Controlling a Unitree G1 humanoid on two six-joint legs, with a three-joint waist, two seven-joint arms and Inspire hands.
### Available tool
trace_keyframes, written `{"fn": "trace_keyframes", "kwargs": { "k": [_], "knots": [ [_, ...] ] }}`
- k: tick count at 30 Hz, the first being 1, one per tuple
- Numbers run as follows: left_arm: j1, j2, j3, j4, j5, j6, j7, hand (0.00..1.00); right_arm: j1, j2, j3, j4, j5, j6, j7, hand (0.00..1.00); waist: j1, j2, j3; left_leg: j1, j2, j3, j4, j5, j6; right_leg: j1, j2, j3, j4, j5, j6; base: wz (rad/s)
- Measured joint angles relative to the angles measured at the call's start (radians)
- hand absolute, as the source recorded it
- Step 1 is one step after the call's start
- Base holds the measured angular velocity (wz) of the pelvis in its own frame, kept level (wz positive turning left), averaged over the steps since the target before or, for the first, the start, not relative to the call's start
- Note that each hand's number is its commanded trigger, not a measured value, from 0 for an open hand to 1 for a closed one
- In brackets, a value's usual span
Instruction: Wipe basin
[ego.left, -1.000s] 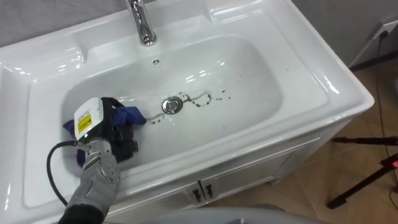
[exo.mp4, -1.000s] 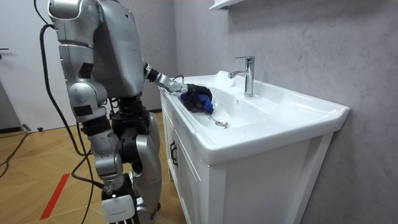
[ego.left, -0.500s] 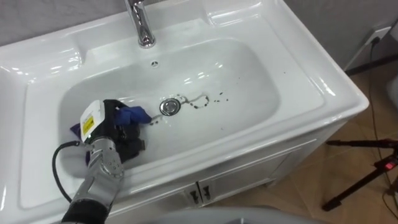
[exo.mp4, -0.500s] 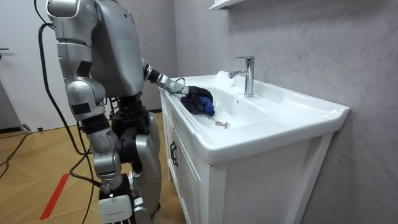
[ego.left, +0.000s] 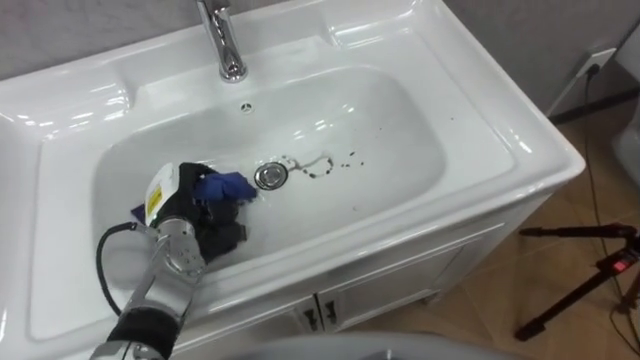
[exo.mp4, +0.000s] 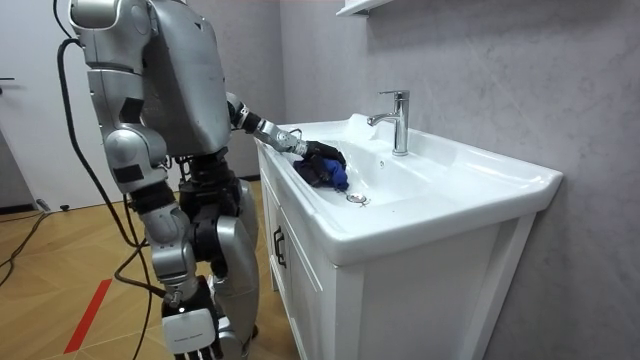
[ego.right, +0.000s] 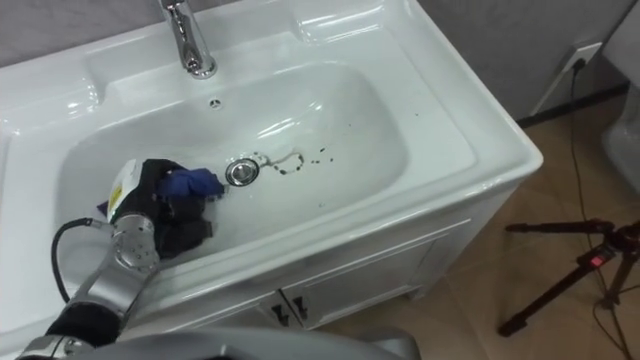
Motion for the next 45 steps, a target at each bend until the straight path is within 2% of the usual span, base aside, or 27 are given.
{"fn": "trace_keyframes", "kwargs": {
  "k": [6, 9, 14, 24, 28, 32, 38, 43, 45],
  "knots": [
    [-0.014, -0.001, -0.012, -0.007, -0.067, 0.0, -0.022, 1.0, -0.002, 0.007, 0.0, 0.0, 0.004, 0.008, -0.013, 0.0, -0.001, -0.005, 0.0006, -0.004, 0.0, 0.001, 0.001, 0.0, 0.0, -0.002, 0.0, -0.002, -0.001, 0.0, 0.0, 0.0],
    [-0.034, -0.002, -0.036, 0.001, -0.138, 0.003, -0.043, 1.0, -0.002, 0.01, 0.011, 0.0, 0.009, 0.015, -0.012, 0.0, -0.001, -0.007, 0.0018, -0.005, 0.0, 0.001, 0.001, 0.0, 0.0, -0.002, -0.001, -0.003, -0.002, 0.0, 0.0, 0.0],
    [-0.06, -0.02, -0.038, 0.01, -0.143, 0.003, -0.06, 1.0, -0.001, 0.015, 0.012, 0.0, 0.008, 0.021, -0.002, 0.0, -0.004, -0.013, 0.0039, -0.017, 0.0, 0.004, 0.001, 0.0, 0.0, -0.014, -0.001, -0.003, -0.001, 0.0, 0.0, 0.0],
    [-0.084, -0.019, -0.044, 0.023, -0.141, 0.002, -0.123, 1.0, -0.001, 0.016, 0.01, -0.001, -0.016, 0.021, 0.044, 0.0, -0.05, -0.017, 0.0041, -0.03, 0.0, 0.019, 0.002, 0.0, 0.0, -0.022, -0.004, -0.006, -0.001, 0.0, 0.0, 0.01],
    [-0.099, -0.02, -0.069, 0.022, -0.143, 0.003, -0.132, 1.0, 0.0, 0.017, 0.011, 0.0, -0.025, 0.023, 0.05, 0.0, -0.056, -0.018, 0.004, -0.038, 0.0, 0.025, 0.003, 0.0, 0.0, -0.034, -0.004, -0.004, 0.0, 0.002, 0.001, -0.01],
    [-0.126, -0.024, -0.109, 0.025, -0.166, 0.022, -0.14, 1.0, -0.003, 0.017, 0.011, -0.002, -0.023, 0.034, 0.053, 0.0, -0.068, -0.021, 0.0049, -0.04, -0.001, 0.025, 0.003, 0.0, 0.0, -0.034, -0.004, -0.004, -0.003, 0.002, 0.002, 0.0],
    [-0.161, -0.027, -0.191, 0.02, -0.217, 0.056, -0.153, 1.0, -0.02, 0.017, 0.025, 0.003, -0.007, 0.041, 0.054, 0.0, -0.107, -0.015, 0.0062, -0.04, -0.001, 0.025, 0.003, 0.0, 0.0, -0.035, -0.005, -0.003, -0.001, 0.003, 0.001, 0.0],
    [-0.199, -0.045, -0.231, 0.02, -0.228, 0.076, -0.177, 1.0, -0.023, 0.018, 0.032, 0.008, 0.009, 0.041, 0.053, 0.0, -0.132, -0.011, 0.009, -0.039, -0.001, 0.025, 0.004, 0.0, 0.0, -0.036, -0.004, -0.001, -0.002, 0.003, 0.001, -0.02],
    [-0.226, -0.051, -0.245, 0.021, -0.242, 0.089, -0.198, 1.0, -0.031, 0.018, 0.031, 0.023, 0.012, 0.041, 0.053, 0.0, -0.137, -0.007, 0.0127, -0.04, -0.001, 0.029, 0.004, 0.0, 0.0, -0.042, -0.004, 0.004, 0.001, 0.003, 0.001, -0.09]
  ]
}}
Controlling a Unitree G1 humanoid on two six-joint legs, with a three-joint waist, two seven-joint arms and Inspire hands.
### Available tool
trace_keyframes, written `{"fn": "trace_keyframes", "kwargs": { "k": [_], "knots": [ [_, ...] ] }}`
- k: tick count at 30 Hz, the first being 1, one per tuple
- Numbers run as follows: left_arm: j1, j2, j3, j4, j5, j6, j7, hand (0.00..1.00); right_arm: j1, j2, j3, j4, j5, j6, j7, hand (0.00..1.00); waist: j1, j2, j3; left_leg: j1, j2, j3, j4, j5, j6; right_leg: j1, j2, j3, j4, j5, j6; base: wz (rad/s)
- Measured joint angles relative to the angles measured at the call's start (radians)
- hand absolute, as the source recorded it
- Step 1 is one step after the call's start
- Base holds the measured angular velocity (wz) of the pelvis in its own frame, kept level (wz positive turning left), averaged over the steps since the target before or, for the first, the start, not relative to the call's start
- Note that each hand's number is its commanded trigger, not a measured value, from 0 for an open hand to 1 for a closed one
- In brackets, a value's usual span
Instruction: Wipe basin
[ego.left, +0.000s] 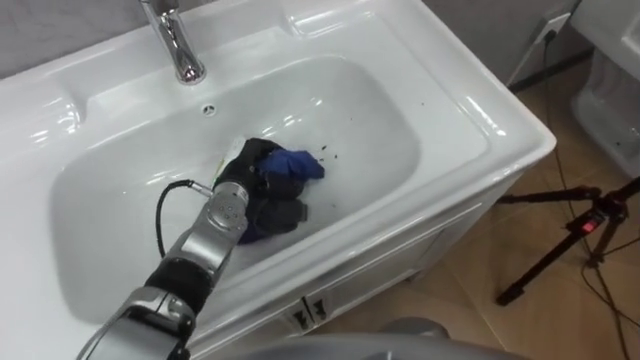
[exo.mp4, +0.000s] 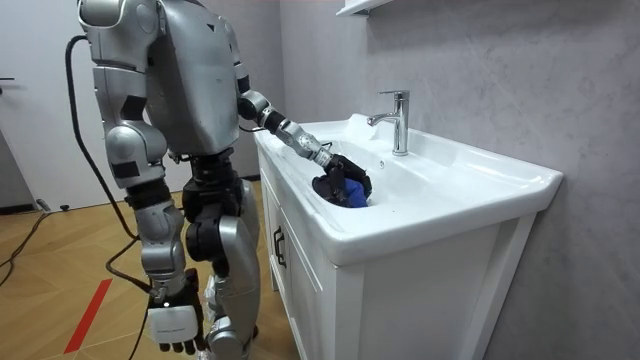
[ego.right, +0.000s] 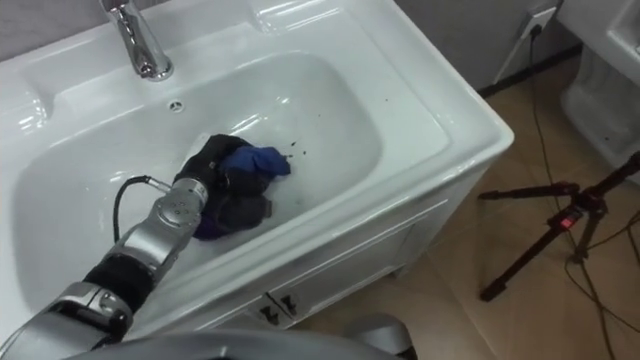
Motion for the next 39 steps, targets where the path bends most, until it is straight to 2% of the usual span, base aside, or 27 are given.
{"fn": "trace_keyframes", "kwargs": {
  "k": [4, 6, 9, 12, 13, 17, 20, 23, 24, 25, 26, 29, 30, 31, 33, 39],
  "knots": [
    [-0.055, -0.007, 0.0, 0.013, -0.038, 0.012, -0.009, 1.0, -0.049, -0.007, -0.001, 0.036, 0.02, -0.005, -0.003, 0.0, -0.002, 0.008, 0.0049, -0.032, -0.001, 0.03, 0.003, 0.0, 0.0, -0.059, 0.002, 0.025, 0.034, 0.001, 0.0, -0.22],
    [-0.129, -0.009, 0.001, 0.062, -0.052, 0.013, -0.023, 1.0, -0.08, -0.013, -0.001, 0.06, 0.034, -0.013, -0.011, 0.0, -0.009, 0.016, 0.0046, -0.07, -0.003, 0.039, 0.018, -0.001, 0.002, -0.102, 0.001, 0.036, 0.049, 0.004, 0.003, -0.1],
    [-0.198, -0.009, 0.022, 0.126, -0.098, 0.014, -0.023, 1.0, -0.102, -0.031, -0.001, 0.088, 0.039, -0.025, -0.019, 0.0, -0.027, 0.014, 0.0077, -0.098, -0.004, 0.056, 0.035, -0.004, 0.007, -0.133, 0.001, 0.054, 0.058, 0.008, 0.006, -0.17],
    [-0.236, -0.009, 0.05, 0.154, -0.107, 0.014, -0.024, 1.0, -0.105, -0.045, -0.001, 0.108, 0.05, -0.034, -0.034, 0.0, -0.041, 0.014, 0.0091, -0.116, -0.004, 0.077, 0.051, -0.007, 0.011, -0.152, 0.001, 0.065, 0.068, 0.008, 0.008, -0.13],
    [-0.241, -0.007, 0.058, 0.162, -0.12, 0.014, -0.024, 1.0, -0.105, -0.047, -0.001, 0.116, 0.058, -0.035, -0.036, 0.0, -0.042, 0.009, 0.0123, -0.117, -0.004, 0.078, 0.055, -0.007, 0.011, -0.154, 0.001, 0.069, 0.07, 0.009, 0.008, -0.15],
    [-0.272, 0.006, 0.061, 0.186, -0.197, 0.007, -0.024, 1.0, -0.081, -0.063, 0.016, 0.122, 0.121, -0.044, -0.051, 0.0, -0.041, 0.012, 0.0132, -0.146, -0.007, 0.083, 0.06, -0.009, 0.014, -0.196, 0.002, 0.079, 0.087, 0.01, 0.011, -0.06],
    [-0.289, 0.006, 0.06, 0.191, -0.195, 0.003, -0.024, 1.0, -0.064, -0.07, 0.047, 0.122, 0.16, -0.046, -0.058, 0.0, -0.042, 0.011, 0.0141, -0.17, -0.007, 0.083, 0.069, -0.012, 0.02, -0.224, 0.001, 0.079, 0.106, 0.011, 0.012, 0.0],
    [-0.306, 0.016, 0.06, 0.2, -0.192, -0.005, -0.023, 1.0, -0.066, -0.07, 0.059, 0.123, 0.161, -0.066, -0.058, 0.0, -0.048, 0.011, 0.0162, -0.197, -0.006, 0.089, 0.087, -0.015, 0.024, -0.244, 0.0, 0.079, 0.121, 0.013, 0.014, 0.01],
    [-0.316, 0.017, 0.059, 0.204, -0.192, -0.005, -0.023, 1.0, -0.066, -0.07, 0.059, 0.123, 0.161, -0.076, -0.057, 0.0, -0.049, 0.007, 0.0191, -0.206, -0.004, 0.089, 0.092, -0.015, 0.024, -0.255, 0.0, 0.079, 0.121, 0.016, 0.014, 0.05],
    [-0.322, 0.017, 0.057, 0.208, -0.192, -0.005, -0.023, 1.0, -0.066, -0.07, 0.062, 0.123, 0.16, -0.078, -0.057, 0.0, -0.05, 0.01, 0.0179, -0.21, -0.004, 0.089, 0.095, -0.015, 0.025, -0.258, 0.0, 0.079, 0.121, 0.017, 0.015, 0.04],
    [-0.332, 0.016, 0.056, 0.208, -0.187, -0.005, -0.023, 1.0, -0.067, -0.07, 0.072, 0.123, 0.161, -0.086, -0.059, 0.0, -0.052, 0.007, 0.0201, -0.218, -0.003, 0.089, 0.102, -0.016, 0.026, -0.263, 0.0, 0.08, 0.12, 0.02, 0.015, 0.0],
    [-0.357, 0.011, 0.054, 0.208, -0.165, -0.008, -0.017, 1.0, -0.068, -0.07, 0.085, 0.119, 0.161, -0.097, -0.068, 0.0, -0.054, 0.01, 0.0188, -0.232, -0.003, 0.091, 0.106, -0.018, 0.03, -0.271, -0.001, 0.08, 0.121, 0.028, 0.017, -0.04],
    [-0.365, 0.011, 0.054, 0.208, -0.151, -0.012, -0.016, 1.0, -0.067, -0.069, 0.087, 0.12, 0.161, -0.1, -0.07, 0.0, -0.056, 0.004, 0.0235, -0.232, -0.003, 0.091, 0.107, -0.018, 0.031, -0.273, -0.001, 0.08, 0.123, 0.029, 0.018, 0.0],
    [-0.367, 0.011, 0.055, 0.208, -0.142, -0.014, -0.015, 1.0, -0.066, -0.069, 0.087, 0.12, 0.161, -0.1, -0.071, 0.0, -0.057, 0.003, 0.0236, -0.232, -0.003, 0.091, 0.108, -0.018, 0.031, -0.273, -0.001, 0.08, 0.123, 0.029, 0.018, 0.0],
    [-0.367, 0.013, 0.056, 0.208, -0.111, -0.033, -0.013, 1.0, -0.063, -0.069, 0.087, 0.121, 0.159, -0.106, -0.081, 0.0, -0.058, -0.005, 0.0293, -0.234, -0.003, 0.091, 0.111, -0.018, 0.031, -0.275, -0.001, 0.08, 0.122, 0.029, 0.018, 0.0],
    [-0.372, 0.02, 0.058, 0.209, -0.027, -0.063, -0.013, 1.0, -0.063, -0.071, 0.086, 0.121, 0.148, -0.117, -0.089, 0.0, -0.056, -0.008, 0.0308, -0.236, -0.003, 0.092, 0.103, -0.022, 0.038, -0.275, -0.001, 0.079, 0.121, 0.032, 0.02, 0.0]
  ]
}}
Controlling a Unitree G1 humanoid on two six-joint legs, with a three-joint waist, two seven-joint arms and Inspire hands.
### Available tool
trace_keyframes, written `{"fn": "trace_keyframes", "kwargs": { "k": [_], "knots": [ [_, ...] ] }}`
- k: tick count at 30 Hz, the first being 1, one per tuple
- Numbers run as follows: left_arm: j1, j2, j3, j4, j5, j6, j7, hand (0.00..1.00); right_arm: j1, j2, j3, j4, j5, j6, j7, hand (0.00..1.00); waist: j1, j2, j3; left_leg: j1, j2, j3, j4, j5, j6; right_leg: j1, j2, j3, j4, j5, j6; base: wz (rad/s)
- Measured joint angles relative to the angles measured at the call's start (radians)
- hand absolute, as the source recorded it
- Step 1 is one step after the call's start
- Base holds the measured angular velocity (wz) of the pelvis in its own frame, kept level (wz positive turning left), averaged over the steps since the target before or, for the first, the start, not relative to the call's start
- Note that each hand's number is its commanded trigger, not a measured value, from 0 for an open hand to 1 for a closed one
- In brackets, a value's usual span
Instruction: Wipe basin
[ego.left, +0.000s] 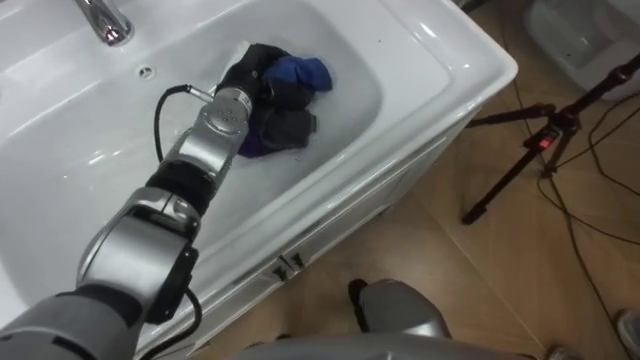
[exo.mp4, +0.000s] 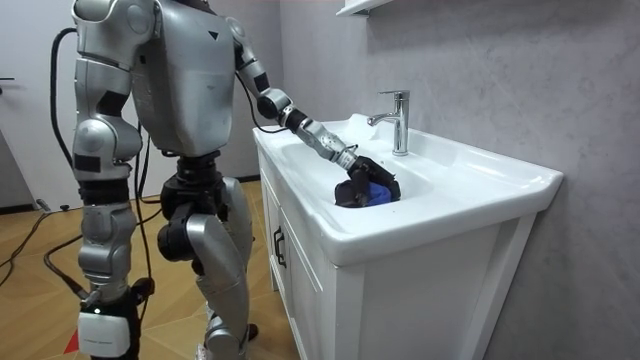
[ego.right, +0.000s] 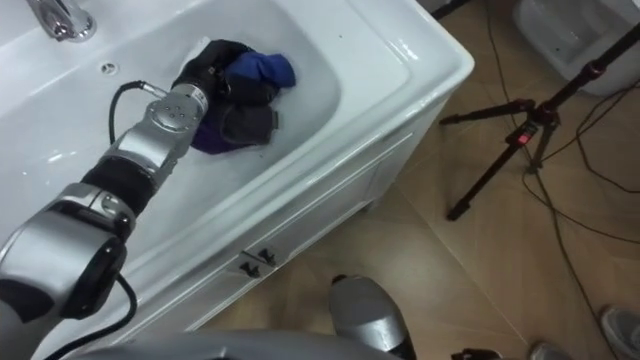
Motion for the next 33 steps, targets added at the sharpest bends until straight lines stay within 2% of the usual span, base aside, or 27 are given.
{"fn": "trace_keyframes", "kwargs": {
  "k": [1, 3, 8, 11, 13, 16, 19, 21, 22, 23, 24, 25, 26, 28, 30, 33],
  "knots": [
    [0.0, 0.0, 0.0, 0.004, 0.013, -0.009, 0.0, 1.0, 0.0, 0.0, 0.0, 0.0, 0.0, -0.002, 0.0, 0.0, 0.002, 0.0, 0.0, 0.0, 0.0, 0.0, 0.0, 0.0, 0.0, 0.0, 0.0, 0.0, 0.0, 0.0, 0.0, -0.03],
    [0.0, 0.002, 0.001, 0.024, 0.05, -0.051, 0.0, 1.0, -0.005, 0.0, 0.001, -0.001, 0.0, -0.003, -0.004, 0.0, 0.008, -0.002, 0.0005, 0.0, 0.0, 0.003, 0.0, 0.0, 0.0, -0.002, 0.0, -0.001, 0.0, 0.0, 0.0, -0.02],
    [-0.004, 0.002, 0.031, 0.077, 0.112, -0.101, 0.0, 1.0, -0.011, 0.0, 0.028, -0.003, -0.001, -0.005, -0.022, 0.0, 0.014, -0.014, -0.0023, 0.003, 0.001, 0.012, 0.0, 0.0, 0.0, -0.004, 0.004, 0.009, 0.002, 0.0, -0.001, -0.05],
    [-0.005, 0.005, 0.049, 0.121, 0.112, -0.126, 0.008, 1.0, -0.012, 0.0, 0.03, -0.003, -0.001, -0.002, -0.022, 0.0, 0.024, -0.021, -0.003, 0.005, 0.002, 0.024, 0.0, 0.0, 0.0, -0.004, 0.007, 0.019, 0.0, 0.005, 0.0, -0.12],
    [-0.004, 0.009, 0.049, 0.138, 0.118, -0.127, 0.02, 1.0, -0.013, 0.0, 0.03, -0.003, -0.001, -0.002, -0.025, 0.0, 0.03, -0.025, -0.0027, 0.012, 0.003, 0.032, 0.0, 0.0, 0.0, 0.001, 0.009, 0.026, -0.001, 0.007, 0.001, -0.12],
    [0.005, 0.018, 0.05, 0.165, 0.179, -0.135, 0.039, 1.0, -0.009, 0.0, 0.029, -0.01, -0.001, -0.001, -0.032, 0.0, 0.035, -0.022, -0.0084, 0.02, 0.004, 0.037, -0.005, -0.001, 0.0, 0.007, 0.01, 0.026, -0.003, 0.01, 0.0, -0.06],
    [0.04, 0.031, 0.092, 0.189, 0.224, -0.146, 0.048, 1.0, -0.008, 0.0, 0.027, -0.011, -0.021, -0.002, -0.032, 0.0, 0.036, -0.018, -0.0151, 0.037, 0.006, 0.044, -0.018, 0.0, -0.001, 0.019, 0.014, 0.026, -0.004, 0.01, -0.002, -0.07],
    [0.07, 0.037, 0.115, 0.196, 0.26, -0.145, 0.07, 1.0, -0.004, 0.0, 0.027, -0.011, -0.034, -0.002, -0.034, 0.0, 0.039, -0.017, -0.0238, 0.041, 0.007, 0.044, -0.021, -0.001, -0.001, 0.02, 0.015, 0.025, -0.003, 0.01, -0.003, 0.0],
    [0.078, 0.038, 0.118, 0.196, 0.265, -0.145, 0.079, 1.0, -0.006, -0.001, 0.026, -0.017, -0.035, -0.001, -0.034, 0.0, 0.041, -0.018, -0.0244, 0.043, 0.007, 0.046, -0.022, 0.0, -0.001, 0.02, 0.016, 0.025, -0.002, 0.01, -0.003, -0.09],
    [0.091, 0.042, 0.117, 0.197, 0.266, -0.145, 0.097, 1.0, -0.001, -0.002, 0.025, -0.036, -0.035, 0.001, -0.041, 0.0, 0.056, -0.013, -0.0283, 0.051, 0.007, 0.053, -0.027, 0.0, -0.003, 0.022, 0.017, 0.026, -0.002, 0.01, -0.004, -0.17],
    [0.112, 0.044, 0.118, 0.207, 0.266, -0.146, 0.111, 1.0, 0.001, -0.002, 0.027, -0.044, -0.036, 0.001, -0.043, 0.0, 0.07, -0.019, -0.0291, 0.057, 0.008, 0.058, -0.034, 0.002, -0.005, 0.025, 0.019, 0.026, 0.0, 0.012, -0.006, -0.15],
    [0.12, 0.045, 0.118, 0.208, 0.266, -0.146, 0.119, 1.0, 0.002, -0.002, 0.028, -0.048, -0.035, 0.0, -0.043, 0.0, 0.074, -0.013, -0.0333, 0.058, 0.01, 0.058, -0.033, 0.002, -0.006, 0.029, 0.02, 0.024, -0.001, 0.013, -0.007, -0.08],
    [0.134, 0.046, 0.119, 0.211, 0.266, -0.146, 0.13, 1.0, 0.005, -0.002, 0.028, -0.051, -0.034, -0.002, -0.044, 0.0, 0.085, -0.018, -0.0307, 0.068, 0.012, 0.057, -0.036, 0.002, -0.007, 0.039, 0.022, 0.023, -0.005, 0.013, -0.008, 0.03],
    [0.155, 0.046, 0.136, 0.213, 0.275, -0.146, 0.142, 1.0, 0.003, -0.002, 0.025, -0.05, -0.036, -0.001, -0.051, 0.0, 0.096, -0.012, -0.0358, 0.073, 0.016, 0.049, -0.034, 0.001, -0.01, 0.051, 0.025, 0.02, -0.019, 0.012, -0.011, 0.09],
    [0.17, 0.046, 0.174, 0.225, 0.337, -0.145, 0.149, 1.0, 0.0, 0.0, 0.001, -0.045, -0.036, -0.001, -0.057, 0.0, 0.116, -0.008, -0.0358, 0.088, 0.017, 0.038, -0.035, 0.0, -0.012, 0.069, 0.026, 0.017, -0.022, 0.011, -0.012, 0.12],
    [0.197, 0.05, 0.193, 0.234, 0.361, -0.144, 0.172, 1.0, -0.004, 0.001, -0.04, -0.051, -0.043, 0.001, -0.069, 0.0, 0.127, -0.002, -0.0376, 0.09, 0.016, 0.017, -0.034, 0.0, -0.012, 0.086, 0.019, -0.006, -0.023, 0.009, -0.012, 0.21]
  ]
}}
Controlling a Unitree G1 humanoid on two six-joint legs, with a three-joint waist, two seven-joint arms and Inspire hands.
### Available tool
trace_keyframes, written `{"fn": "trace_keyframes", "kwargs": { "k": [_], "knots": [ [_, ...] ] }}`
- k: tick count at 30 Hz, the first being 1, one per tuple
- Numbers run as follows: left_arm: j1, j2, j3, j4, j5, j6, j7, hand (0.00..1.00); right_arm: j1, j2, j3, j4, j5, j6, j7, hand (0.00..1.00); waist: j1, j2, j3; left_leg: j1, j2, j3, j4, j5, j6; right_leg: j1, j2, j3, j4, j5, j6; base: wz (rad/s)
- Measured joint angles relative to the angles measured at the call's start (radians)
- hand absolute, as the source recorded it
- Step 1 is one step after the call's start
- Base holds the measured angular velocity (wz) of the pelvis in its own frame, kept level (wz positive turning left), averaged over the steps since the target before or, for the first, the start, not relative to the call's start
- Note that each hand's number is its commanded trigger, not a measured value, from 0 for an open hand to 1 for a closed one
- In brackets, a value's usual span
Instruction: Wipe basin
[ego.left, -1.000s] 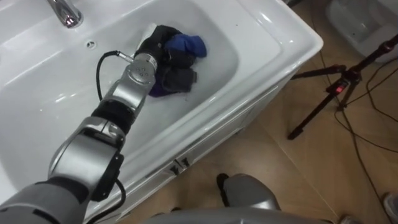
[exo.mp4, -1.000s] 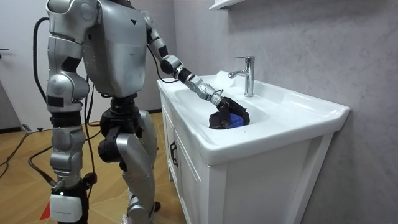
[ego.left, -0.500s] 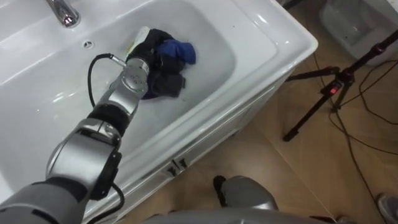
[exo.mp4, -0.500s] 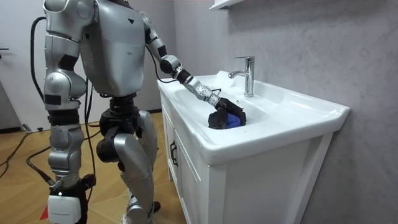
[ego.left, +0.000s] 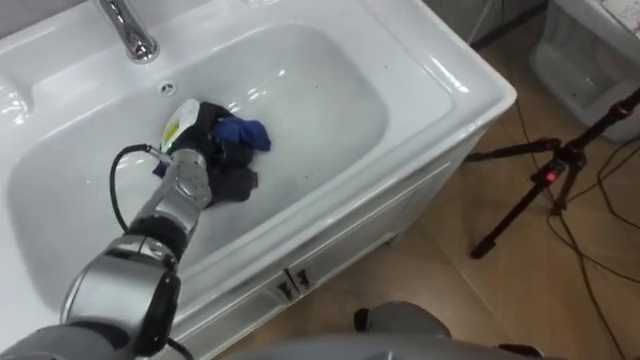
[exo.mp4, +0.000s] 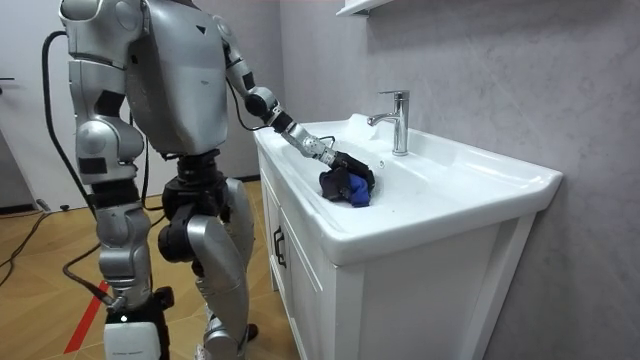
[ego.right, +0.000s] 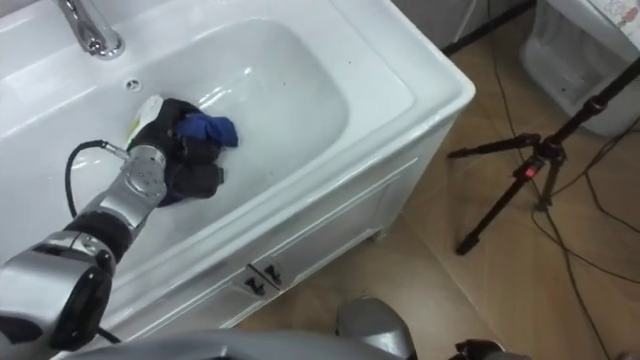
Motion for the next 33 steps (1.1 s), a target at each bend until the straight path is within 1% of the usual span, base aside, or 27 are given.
{"fn": "trace_keyframes", "kwargs": {
  "k": [4, 5, 6, 9, 10, 11, 13, 14, 15, 16, 17, 18, 19, 20, 21, 22, 23, 24, 25, 27, 29, 30, 33],
  "knots": [
    [0.014, 0.001, 0.004, -0.001, 0.015, 0.0, 0.013, 1.0, 0.001, -0.001, -0.02, 0.001, -0.007, 0.001, -0.016, 0.0, 0.017, 0.007, -0.0018, 0.005, 0.002, -0.024, -0.002, 0.001, -0.002, 0.026, -0.003, -0.026, -0.027, 0.002, -0.002, 0.18],
    [0.023, 0.004, 0.004, -0.004, 0.025, 0.0, 0.014, 1.0, -0.001, -0.001, -0.02, 0.001, -0.011, 0.006, -0.02, 0.0, 0.02, 0.012, -0.0051, 0.008, 0.002, -0.03, -0.007, 0.002, -0.003, 0.031, -0.003, -0.03, -0.03, 0.001, -0.002, 0.19],
    [0.032, 0.007, 0.004, -0.011, 0.039, 0.0, 0.015, 1.0, -0.004, -0.001, -0.02, 0.002, -0.019, 0.008, -0.021, 0.0, 0.021, 0.018, -0.0064, 0.009, 0.002, -0.039, -0.008, 0.002, -0.004, 0.038, -0.004, -0.039, -0.033, 0.001, -0.003, 0.18],
    [0.042, 0.009, 0.006, -0.013, 0.076, 0.0, 0.022, 1.0, -0.004, -0.001, -0.021, 0.007, -0.025, 0.008, -0.022, 0.0, 0.026, 0.027, -0.0084, 0.017, 0.001, -0.062, -0.013, 0.005, -0.007, 0.057, -0.009, -0.064, -0.04, -0.005, -0.007, 0.22],
    [0.043, 0.009, 0.006, -0.014, 0.082, 0.0, 0.024, 1.0, -0.005, -0.001, -0.021, 0.008, -0.025, 0.008, -0.023, 0.0, 0.032, 0.028, -0.0093, 0.017, 0.001, -0.064, -0.015, 0.006, -0.008, 0.059, -0.009, -0.066, -0.042, -0.005, -0.007, 0.1],
    [0.044, 0.009, 0.005, -0.014, 0.093, 0.0, 0.034, 1.0, -0.005, -0.001, -0.027, 0.008, -0.026, 0.009, -0.028, 0.0, 0.048, 0.031, -0.0091, 0.019, 0.002, -0.065, -0.018, 0.008, -0.009, 0.061, -0.009, -0.066, -0.047, -0.005, -0.008, 0.0],
    [0.053, 0.01, 0.006, -0.014, 0.102, 0.0, 0.052, 1.0, 0.0, -0.002, -0.037, 0.007, -0.033, 0.007, -0.039, 0.0, 0.07, 0.036, -0.0074, 0.033, 0.002, -0.067, -0.021, 0.009, -0.01, 0.074, -0.008, -0.068, -0.054, -0.005, -0.008, 0.0],
    [0.075, 0.012, 0.015, -0.021, 0.103, 0.0, 0.062, 1.0, 0.002, -0.004, -0.051, 0.008, -0.039, 0.007, -0.042, 0.0, 0.079, 0.042, -0.0089, 0.047, 0.003, -0.069, -0.026, 0.009, -0.01, 0.094, -0.008, -0.071, -0.066, -0.005, -0.009, -0.04],
    [0.098, 0.017, 0.036, -0.036, 0.109, 0.0, 0.065, 1.0, 0.007, -0.007, -0.06, 0.008, -0.04, 0.007, -0.044, 0.0, 0.093, 0.048, -0.0085, 0.062, 0.002, -0.072, -0.03, 0.009, -0.01, 0.106, -0.008, -0.072, -0.069, -0.006, -0.01, 0.0],
    [0.109, 0.021, 0.045, -0.045, 0.12, 0.0, 0.066, 1.0, 0.01, -0.008, -0.061, 0.006, -0.041, 0.007, -0.045, 0.0, 0.098, 0.049, -0.0087, 0.067, 0.002, -0.073, -0.033, 0.009, -0.01, 0.111, -0.008, -0.074, -0.071, -0.007, -0.01, 0.1],
    [0.128, 0.036, 0.046, -0.064, 0.138, 0.0, 0.069, 1.0, 0.013, -0.009, -0.065, 0.005, -0.043, 0.008, -0.048, 0.0, 0.101, 0.052, -0.0105, 0.07, 0.002, -0.086, -0.035, 0.009, -0.011, 0.12, -0.009, -0.084, -0.074, -0.008, -0.011, 0.27],
    [0.135, 0.045, 0.046, -0.074, 0.155, 0.0, 0.076, 1.0, 0.016, -0.009, -0.071, 0.004, -0.044, 0.009, -0.049, 0.0, 0.103, 0.054, -0.0119, 0.07, 0.001, -0.098, -0.035, 0.009, -0.012, 0.127, -0.013, -0.098, -0.084, -0.009, -0.011, 0.32],
    [0.137, 0.047, 0.046, -0.074, 0.167, 0.0, 0.08, 1.0, 0.016, -0.01, -0.073, 0.004, -0.046, 0.009, -0.049, 0.0, 0.104, 0.055, -0.0126, 0.073, 0.001, -0.104, -0.035, 0.009, -0.012, 0.131, -0.014, -0.105, -0.085, -0.009, -0.011, 0.26],
    [0.141, 0.047, 0.046, -0.074, 0.188, 0.0, 0.086, 1.0, 0.018, -0.012, -0.073, 0.001, -0.046, 0.009, -0.049, 0.0, 0.112, 0.056, -0.0121, 0.085, 0.0, -0.114, -0.04, 0.01, -0.013, 0.143, -0.014, -0.109, -0.087, -0.01, -0.011, 0.1],
    [0.152, 0.047, 0.046, -0.075, 0.209, 0.0, 0.09, 1.0, 0.018, -0.013, -0.075, -0.001, -0.06, 0.009, -0.049, 0.0, 0.121, 0.057, -0.0134, 0.093, 0.0, -0.118, -0.041, 0.01, -0.013, 0.158, -0.013, -0.109, -0.089, -0.013, -0.012, 0.05],
    [0.159, 0.047, 0.046, -0.078, 0.216, 0.0, 0.095, 1.0, 0.019, -0.014, -0.079, -0.002, -0.079, 0.009, -0.048, 0.0, 0.122, 0.059, -0.0137, 0.098, 0.001, -0.121, -0.041, 0.01, -0.013, 0.166, -0.013, -0.11, -0.093, -0.014, -0.012, 0.0],
    [0.18, 0.047, 0.046, -0.096, 0.23, 0.0, 0.105, 1.0, 0.022, -0.016, -0.082, -0.011, -0.114, 0.01, -0.049, 0.0, 0.122, 0.062, -0.0157, 0.101, 0.0, -0.133, -0.041, 0.01, -0.013, 0.174, -0.013, -0.114, -0.1, -0.014, -0.013, 0.13],
    [0.199, 0.048, 0.047, -0.124, 0.241, 0.0, 0.106, 1.0, 0.029, -0.019, -0.09, -0.027, -0.148, 0.01, -0.05, 0.0, 0.123, 0.067, -0.0159, 0.101, 0.0, -0.147, -0.041, 0.01, -0.013, 0.18, -0.013, -0.12, -0.101, -0.014, -0.013, 0.16],
    [0.211, 0.048, 0.047, -0.141, 0.241, 0.0, 0.106, 1.0, 0.03, -0.021, -0.09, -0.028, -0.159, 0.011, -0.05, 0.0, 0.123, 0.069, -0.0164, 0.101, 0.0, -0.151, -0.041, 0.01, -0.013, 0.181, -0.013, -0.122, -0.101, -0.015, -0.013, 0.19],
    [0.26, 0.048, 0.046, -0.208, 0.248, 0.0, 0.106, 1.0, 0.028, -0.022, -0.09, -0.033, -0.192, 0.029, -0.051, 0.0, 0.129, 0.076, -0.0197, 0.103, 0.0, -0.173, -0.041, 0.011, -0.013, 0.189, -0.015, -0.138, -0.102, -0.015, -0.014, 0.15],
    [0.292, 0.048, 0.046, -0.249, 0.248, 0.001, 0.105, 1.0, 0.026, -0.022, -0.091, -0.033, -0.197, 0.031, -0.051, 0.0, 0.133, 0.078, -0.0201, 0.11, 0.0, -0.183, -0.041, 0.011, -0.014, 0.202, -0.016, -0.154, -0.109, -0.015, -0.014, 0.15],
    [0.308, 0.048, 0.046, -0.267, 0.25, 0.001, 0.1, 1.0, 0.026, -0.022, -0.096, -0.034, -0.204, 0.03, -0.05, 0.0, 0.132, 0.08, -0.019, 0.117, 0.0, -0.189, -0.041, 0.011, -0.014, 0.218, -0.017, -0.165, -0.12, -0.015, -0.015, 0.16],
    [0.329, 0.048, 0.046, -0.297, 0.272, 0.001, 0.08, 1.0, 0.024, -0.022, -0.125, -0.038, -0.216, 0.019, -0.05, 0.0, 0.132, 0.087, -0.0181, 0.123, 0.0, -0.202, -0.041, 0.011, -0.014, 0.235, -0.018, -0.176, -0.127, -0.017, -0.017, 0.16]
  ]
}}
